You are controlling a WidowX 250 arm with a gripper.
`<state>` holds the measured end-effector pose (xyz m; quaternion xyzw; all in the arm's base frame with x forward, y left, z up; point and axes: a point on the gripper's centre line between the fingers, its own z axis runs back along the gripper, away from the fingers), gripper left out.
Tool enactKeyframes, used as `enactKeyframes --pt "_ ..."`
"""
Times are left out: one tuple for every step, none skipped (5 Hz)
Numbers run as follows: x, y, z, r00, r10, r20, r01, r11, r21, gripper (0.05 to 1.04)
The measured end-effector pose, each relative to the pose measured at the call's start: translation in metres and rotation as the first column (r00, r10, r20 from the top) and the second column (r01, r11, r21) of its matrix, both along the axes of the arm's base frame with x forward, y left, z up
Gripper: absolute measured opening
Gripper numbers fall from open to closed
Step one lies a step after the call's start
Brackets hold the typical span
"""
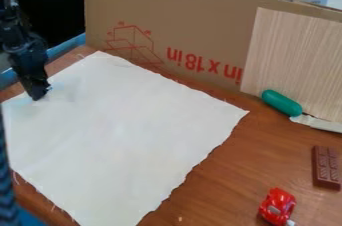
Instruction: Fold cloth from left to right
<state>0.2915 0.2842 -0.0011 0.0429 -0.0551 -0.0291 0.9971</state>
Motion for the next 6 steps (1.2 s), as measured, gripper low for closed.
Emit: enactKeyframes --pt "-0.023 -0.009 0.006 0.999 0.024 -0.023 -0.026 0.996 -0.081 0.049" --pt "-0.022 -0.037 0.045 1.000 0.012 0.019 -0.010 0.997 -0.082 0.049" --pt "-0.014 -0.077 0.059 1.000 -0.015 0.012 0.016 0.997 -0.077 0.049" --pt "-0.001 -0.113 0.067 0.999 -0.018 -0.034 0.014 0.996 -0.091 0.049" --pt "0.010 -0.151 0.067 0.995 -0.044 -0.088 0.035 0.994 -0.100 0.049" --pt "0.022 -0.184 0.057 0.988 -0.065 -0.139 0.050 0.993 -0.110 0.049"
